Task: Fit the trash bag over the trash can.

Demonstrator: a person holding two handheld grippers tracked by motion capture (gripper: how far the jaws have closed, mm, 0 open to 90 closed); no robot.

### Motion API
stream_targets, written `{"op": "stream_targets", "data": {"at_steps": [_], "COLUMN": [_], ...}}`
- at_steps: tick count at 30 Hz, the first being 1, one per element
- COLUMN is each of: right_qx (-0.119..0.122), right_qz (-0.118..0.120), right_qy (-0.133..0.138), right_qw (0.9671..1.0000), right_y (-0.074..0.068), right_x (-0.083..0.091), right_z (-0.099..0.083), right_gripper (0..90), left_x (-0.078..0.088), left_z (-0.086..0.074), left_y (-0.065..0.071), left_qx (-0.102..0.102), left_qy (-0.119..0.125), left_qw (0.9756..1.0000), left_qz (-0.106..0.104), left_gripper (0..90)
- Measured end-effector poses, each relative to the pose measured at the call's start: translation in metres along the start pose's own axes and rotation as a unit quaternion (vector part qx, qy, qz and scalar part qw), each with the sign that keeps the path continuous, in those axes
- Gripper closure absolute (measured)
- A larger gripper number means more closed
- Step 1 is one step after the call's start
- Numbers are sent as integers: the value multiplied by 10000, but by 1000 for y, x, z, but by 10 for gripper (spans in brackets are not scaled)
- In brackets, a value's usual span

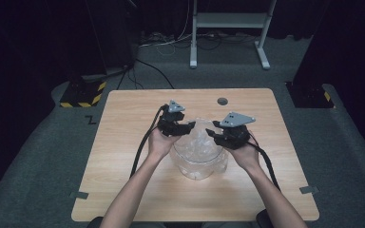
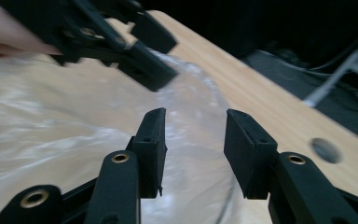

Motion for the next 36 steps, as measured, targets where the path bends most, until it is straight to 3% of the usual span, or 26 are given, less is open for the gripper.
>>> {"op": "stream_targets", "data": {"at_steps": [4, 8, 14, 23, 36], "right_qx": [67, -113, -411, -811, -1206], "right_qz": [-316, -361, -113, 170, 148], "right_qy": [-212, -388, -91, 237, 511], "right_qw": [9993, 9985, 9990, 9963, 9913], "right_y": [6, 17, 20, 22, 30], "right_x": [-9, -13, -8, 8, 35], "right_z": [-1, -8, -8, -11, -29], "right_gripper": [585, 590, 564, 496, 472], "left_x": [-2, -3, -1, 11, 35], "left_z": [-2, -5, -9, -8, -3], "left_y": [-2, -6, -8, -6, -6], "left_qx": [-33, -56, 35, -1, -142], "left_qy": [-109, -88, 141, 322, 578], "left_qw": [9999, 9999, 9996, 9987, 9966], "left_qz": [18, 41, -233, -397, -572], "left_gripper": [453, 452, 410, 345, 300]}}
Point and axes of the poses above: each handheld gripper's, and its own axes: x roughly backward along the jaws, z roughly out of its top, y roughly to its right, the point moved 2 cm from there along -x, roughly forward along the jaws, and after that the axes turned 1 degree about z, right-handed, at the moved point
